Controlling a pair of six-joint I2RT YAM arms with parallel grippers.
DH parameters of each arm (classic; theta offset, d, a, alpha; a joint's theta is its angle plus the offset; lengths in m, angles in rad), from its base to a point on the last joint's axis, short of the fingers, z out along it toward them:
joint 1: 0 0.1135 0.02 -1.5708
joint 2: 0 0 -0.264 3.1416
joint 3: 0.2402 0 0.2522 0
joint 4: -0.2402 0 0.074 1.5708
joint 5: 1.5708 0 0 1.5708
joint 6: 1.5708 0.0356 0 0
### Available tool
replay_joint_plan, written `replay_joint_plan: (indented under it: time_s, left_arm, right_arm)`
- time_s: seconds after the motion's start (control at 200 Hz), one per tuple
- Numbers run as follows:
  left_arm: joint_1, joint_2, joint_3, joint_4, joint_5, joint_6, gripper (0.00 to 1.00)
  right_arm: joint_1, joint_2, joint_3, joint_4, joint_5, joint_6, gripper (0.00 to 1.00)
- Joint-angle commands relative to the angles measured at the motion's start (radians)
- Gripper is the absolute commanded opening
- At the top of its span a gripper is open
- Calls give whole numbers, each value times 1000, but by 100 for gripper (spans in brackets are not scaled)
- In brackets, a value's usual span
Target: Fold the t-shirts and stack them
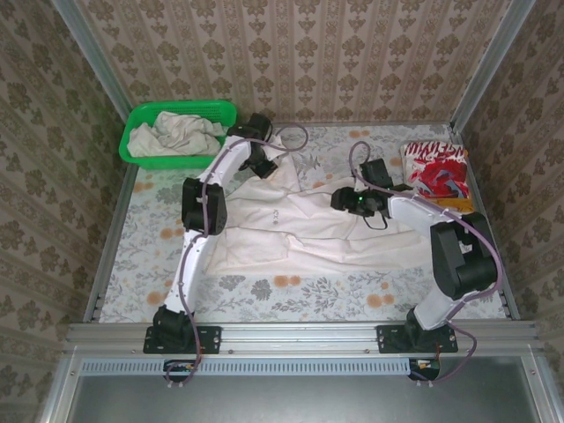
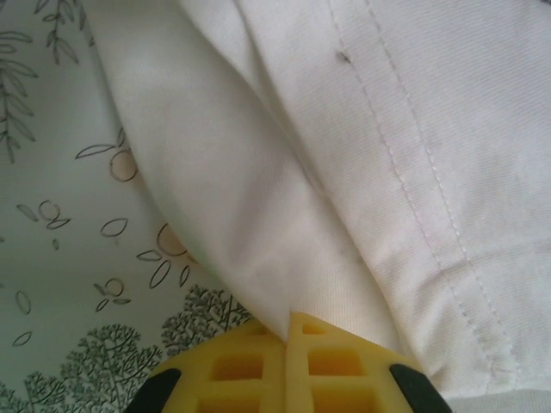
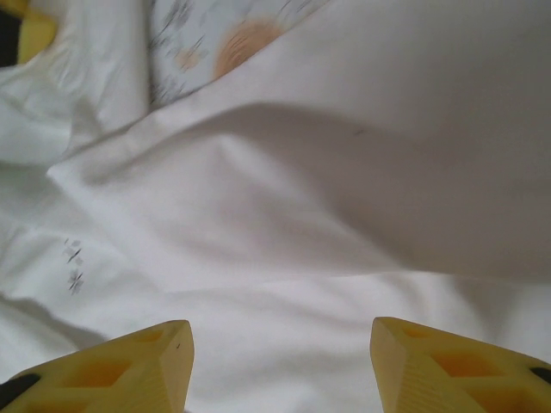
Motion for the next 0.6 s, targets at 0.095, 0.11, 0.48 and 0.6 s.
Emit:
replay_joint_plan:
  time_s: [0.095, 0.11, 0.48, 0.6]
  left_arm:
    - [48, -210, -175, 161, 12, -26, 0]
    - [52, -225, -191, 174, 12, -29, 0]
    - [114, -435, -502, 393, 25, -71, 0]
    - [128, -443, -521, 391, 25, -71, 0]
  right_arm:
    - [-95, -69, 42, -59, 206, 40, 62]
    - [-103, -70, 41, -57, 210, 40, 62]
    - [-275, 74, 206, -124, 226, -13, 63]
    - [-300, 160, 291, -175, 243, -20, 62]
